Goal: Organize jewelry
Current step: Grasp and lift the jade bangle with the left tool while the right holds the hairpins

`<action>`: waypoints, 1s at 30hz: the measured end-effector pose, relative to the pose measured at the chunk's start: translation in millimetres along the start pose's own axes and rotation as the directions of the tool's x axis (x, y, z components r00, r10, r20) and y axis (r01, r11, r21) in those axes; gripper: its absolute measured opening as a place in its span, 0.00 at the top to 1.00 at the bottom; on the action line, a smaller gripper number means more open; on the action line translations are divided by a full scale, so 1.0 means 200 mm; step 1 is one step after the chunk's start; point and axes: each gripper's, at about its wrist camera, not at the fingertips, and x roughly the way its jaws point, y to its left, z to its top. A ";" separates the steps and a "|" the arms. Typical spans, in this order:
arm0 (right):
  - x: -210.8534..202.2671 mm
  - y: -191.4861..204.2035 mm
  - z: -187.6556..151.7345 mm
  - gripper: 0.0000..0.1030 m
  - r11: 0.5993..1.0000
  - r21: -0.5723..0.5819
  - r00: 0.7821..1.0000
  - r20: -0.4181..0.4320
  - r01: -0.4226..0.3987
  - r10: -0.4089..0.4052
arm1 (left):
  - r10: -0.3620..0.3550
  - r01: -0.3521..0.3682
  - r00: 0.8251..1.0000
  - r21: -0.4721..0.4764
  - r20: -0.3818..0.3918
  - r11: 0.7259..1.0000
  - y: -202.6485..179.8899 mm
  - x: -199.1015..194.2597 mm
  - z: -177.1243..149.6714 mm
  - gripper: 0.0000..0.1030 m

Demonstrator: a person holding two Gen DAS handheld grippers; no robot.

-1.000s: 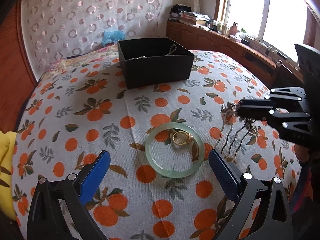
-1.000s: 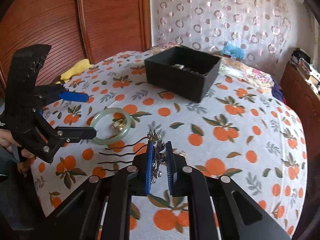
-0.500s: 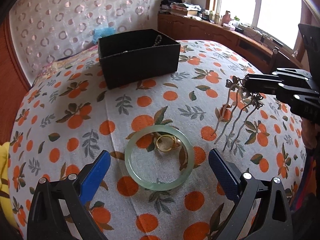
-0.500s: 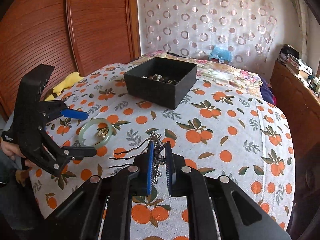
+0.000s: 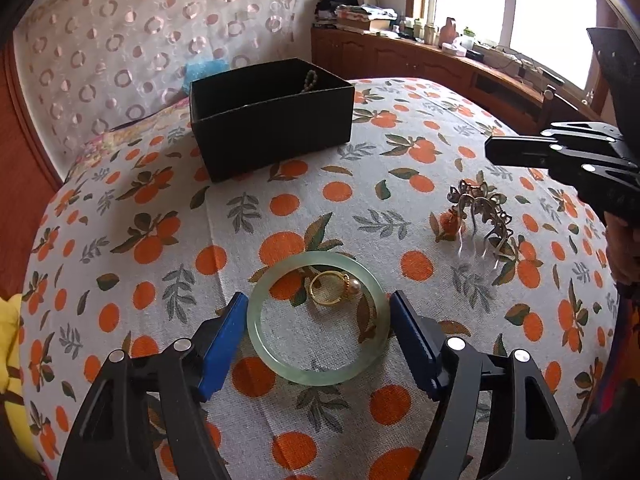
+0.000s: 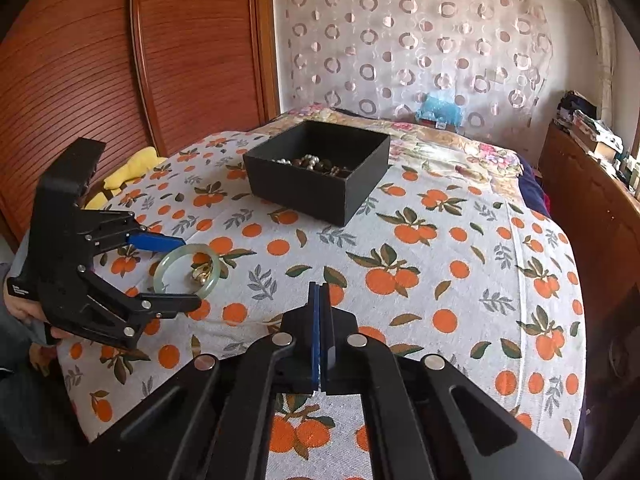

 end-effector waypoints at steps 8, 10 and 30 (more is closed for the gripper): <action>0.01 -0.03 -0.06 0.81 1.000 0.021 1.000 -0.015 0.000 0.000 | -0.011 0.012 0.999 -0.020 0.043 1.000 0.01 -0.05 -0.01 0.33; 0.02 -0.03 -0.08 0.70 1.000 0.029 1.000 -0.024 -0.006 0.007 | -0.010 0.012 0.998 -0.023 0.054 1.000 0.00 -0.06 0.00 0.33; 0.09 -0.06 -0.13 0.84 0.993 0.083 0.993 -0.082 -0.084 0.091 | -0.017 0.019 0.996 -0.023 0.091 1.000 0.00 -0.11 0.02 0.33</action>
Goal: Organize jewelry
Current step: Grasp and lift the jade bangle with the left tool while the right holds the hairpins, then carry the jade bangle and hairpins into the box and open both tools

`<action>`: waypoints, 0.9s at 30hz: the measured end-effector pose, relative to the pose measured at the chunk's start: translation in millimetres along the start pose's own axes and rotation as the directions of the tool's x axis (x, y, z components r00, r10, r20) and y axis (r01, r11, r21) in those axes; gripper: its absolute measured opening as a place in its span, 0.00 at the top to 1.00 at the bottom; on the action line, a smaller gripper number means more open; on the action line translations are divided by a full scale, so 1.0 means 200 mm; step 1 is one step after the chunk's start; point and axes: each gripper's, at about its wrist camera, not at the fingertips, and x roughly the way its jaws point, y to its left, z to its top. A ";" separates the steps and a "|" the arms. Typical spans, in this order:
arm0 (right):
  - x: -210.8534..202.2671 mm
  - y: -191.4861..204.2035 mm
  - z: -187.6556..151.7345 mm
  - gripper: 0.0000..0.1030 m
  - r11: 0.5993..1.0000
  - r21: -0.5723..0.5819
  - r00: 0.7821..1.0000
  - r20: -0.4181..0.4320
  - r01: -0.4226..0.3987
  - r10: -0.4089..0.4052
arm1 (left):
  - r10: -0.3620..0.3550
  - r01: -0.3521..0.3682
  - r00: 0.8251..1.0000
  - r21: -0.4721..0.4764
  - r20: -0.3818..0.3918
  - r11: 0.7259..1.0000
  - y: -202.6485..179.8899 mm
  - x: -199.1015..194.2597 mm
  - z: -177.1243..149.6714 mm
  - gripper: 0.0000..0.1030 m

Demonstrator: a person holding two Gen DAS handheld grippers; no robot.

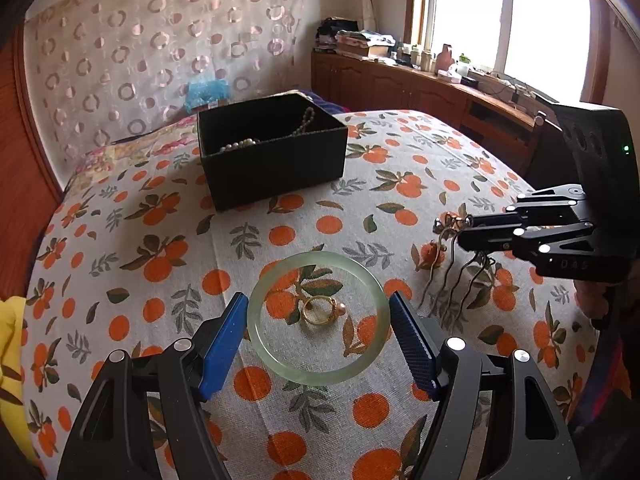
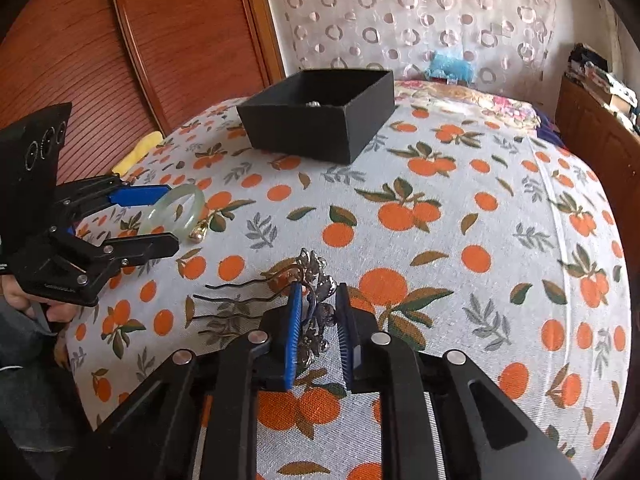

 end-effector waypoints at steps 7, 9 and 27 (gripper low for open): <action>-0.12 0.03 0.08 0.88 0.998 -0.044 0.997 0.067 0.038 -0.035 | 0.008 -0.008 0.999 -0.006 0.042 1.000 0.01 -0.04 0.08 0.33; -0.14 0.03 0.10 0.88 0.997 -0.058 0.996 0.079 0.041 -0.037 | 0.010 -0.009 0.998 -0.009 0.056 1.000 0.02 -0.04 0.11 0.33; -0.13 -0.07 0.50 0.90 0.996 -0.082 0.988 0.153 0.019 -0.007 | 0.048 -0.037 0.992 -0.085 0.120 0.996 0.23 -0.02 0.37 0.33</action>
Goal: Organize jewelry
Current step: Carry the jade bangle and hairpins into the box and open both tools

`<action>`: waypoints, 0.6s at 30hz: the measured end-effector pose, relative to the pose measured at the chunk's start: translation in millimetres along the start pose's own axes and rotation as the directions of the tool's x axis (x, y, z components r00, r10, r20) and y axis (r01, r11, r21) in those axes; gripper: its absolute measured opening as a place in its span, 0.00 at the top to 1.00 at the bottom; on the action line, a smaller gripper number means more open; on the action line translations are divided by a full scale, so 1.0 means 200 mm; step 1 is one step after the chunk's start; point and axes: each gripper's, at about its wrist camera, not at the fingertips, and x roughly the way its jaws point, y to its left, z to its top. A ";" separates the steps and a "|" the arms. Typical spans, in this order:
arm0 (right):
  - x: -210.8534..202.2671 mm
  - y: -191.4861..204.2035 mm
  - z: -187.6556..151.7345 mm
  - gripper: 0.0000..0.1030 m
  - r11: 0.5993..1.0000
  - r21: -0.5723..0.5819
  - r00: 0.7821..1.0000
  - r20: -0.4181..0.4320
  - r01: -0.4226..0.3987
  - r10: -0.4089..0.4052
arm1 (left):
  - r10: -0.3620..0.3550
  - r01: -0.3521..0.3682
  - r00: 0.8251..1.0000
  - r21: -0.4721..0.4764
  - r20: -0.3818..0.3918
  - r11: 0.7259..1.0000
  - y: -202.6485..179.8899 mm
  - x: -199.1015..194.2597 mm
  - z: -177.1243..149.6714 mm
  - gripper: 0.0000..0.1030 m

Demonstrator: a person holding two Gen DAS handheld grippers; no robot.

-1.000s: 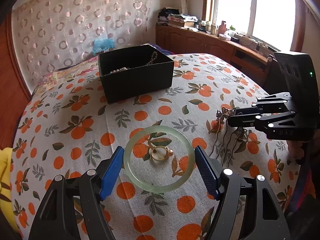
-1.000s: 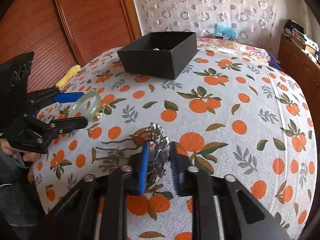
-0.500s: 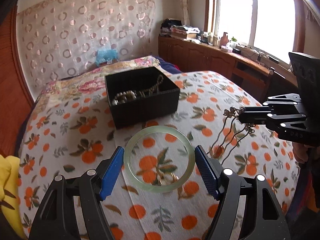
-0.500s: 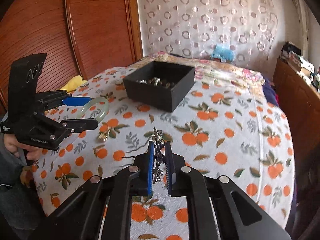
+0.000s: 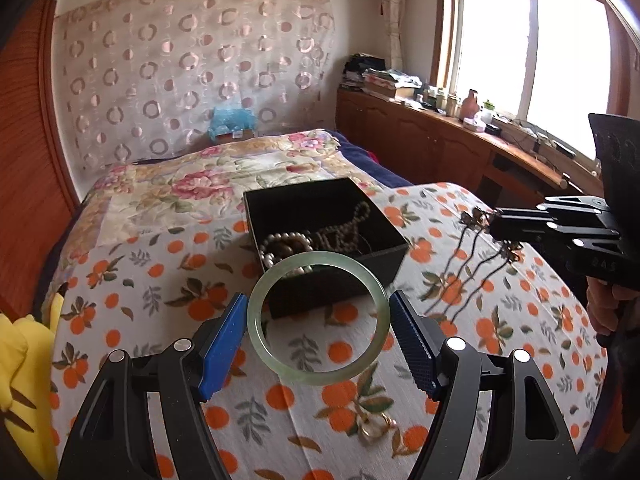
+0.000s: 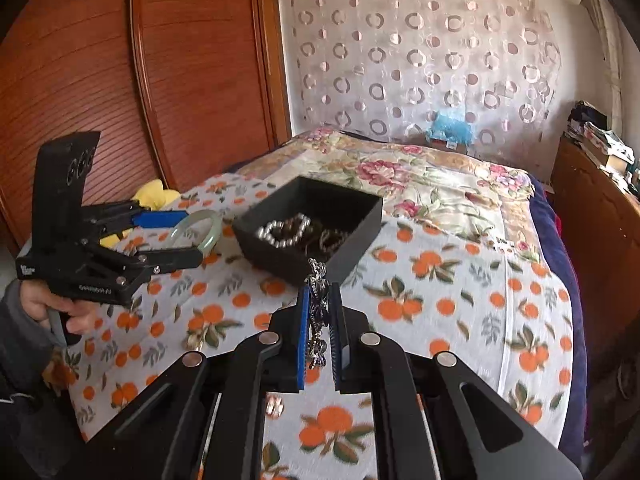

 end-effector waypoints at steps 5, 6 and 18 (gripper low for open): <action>0.09 -0.05 0.13 0.90 1.000 0.003 1.000 0.002 -0.018 0.018 | 0.008 -0.008 1.000 -0.001 -0.002 1.000 0.03 0.03 0.08 0.33; 0.11 -0.05 0.16 0.90 1.000 0.004 1.000 0.003 -0.022 0.022 | 0.010 -0.010 1.000 -0.002 -0.003 1.000 0.04 0.03 0.10 0.33; 0.35 -0.16 0.40 0.90 0.998 0.032 0.998 0.003 -0.058 0.058 | 0.020 -0.020 1.000 -0.024 -0.024 1.000 0.16 0.16 0.29 0.33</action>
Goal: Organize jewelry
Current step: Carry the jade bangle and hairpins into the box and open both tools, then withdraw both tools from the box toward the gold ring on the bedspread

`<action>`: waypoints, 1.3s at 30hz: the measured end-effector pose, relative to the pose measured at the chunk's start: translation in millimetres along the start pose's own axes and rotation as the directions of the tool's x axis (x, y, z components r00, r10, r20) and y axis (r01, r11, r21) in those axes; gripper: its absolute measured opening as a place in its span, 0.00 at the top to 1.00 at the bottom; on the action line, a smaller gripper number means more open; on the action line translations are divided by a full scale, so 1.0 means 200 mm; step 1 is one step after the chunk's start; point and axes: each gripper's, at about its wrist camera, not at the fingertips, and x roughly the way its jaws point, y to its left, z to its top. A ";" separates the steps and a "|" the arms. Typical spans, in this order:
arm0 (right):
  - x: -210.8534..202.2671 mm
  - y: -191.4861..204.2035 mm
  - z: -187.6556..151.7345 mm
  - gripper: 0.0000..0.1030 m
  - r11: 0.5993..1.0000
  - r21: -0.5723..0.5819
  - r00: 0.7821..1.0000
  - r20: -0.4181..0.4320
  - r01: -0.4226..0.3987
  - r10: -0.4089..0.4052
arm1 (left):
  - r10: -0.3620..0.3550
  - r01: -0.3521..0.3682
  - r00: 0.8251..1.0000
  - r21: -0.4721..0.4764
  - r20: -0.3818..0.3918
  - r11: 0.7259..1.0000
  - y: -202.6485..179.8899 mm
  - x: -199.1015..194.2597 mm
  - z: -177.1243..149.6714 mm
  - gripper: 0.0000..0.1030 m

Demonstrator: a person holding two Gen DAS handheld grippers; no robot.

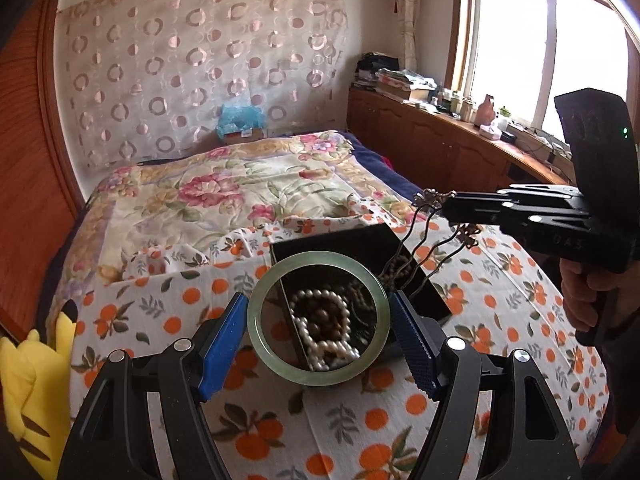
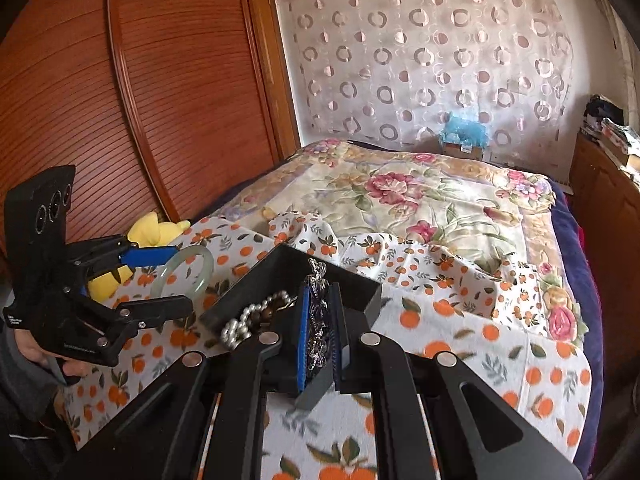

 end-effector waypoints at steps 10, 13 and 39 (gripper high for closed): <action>0.26 0.00 -0.01 0.90 0.998 0.023 0.995 -0.082 -0.055 0.057 | -0.020 0.020 1.000 -0.009 -0.023 1.000 0.05 0.13 0.06 0.33; 0.30 0.01 -0.04 0.86 0.998 0.020 0.993 -0.105 -0.051 0.053 | -0.031 0.031 0.999 -0.005 -0.033 1.000 0.04 0.17 0.07 0.33; -0.15 0.18 -0.62 0.70 0.997 -0.021 0.981 -0.174 0.078 -0.081 | -0.102 0.107 0.992 0.061 -0.073 0.992 -0.22 0.05 -0.14 0.25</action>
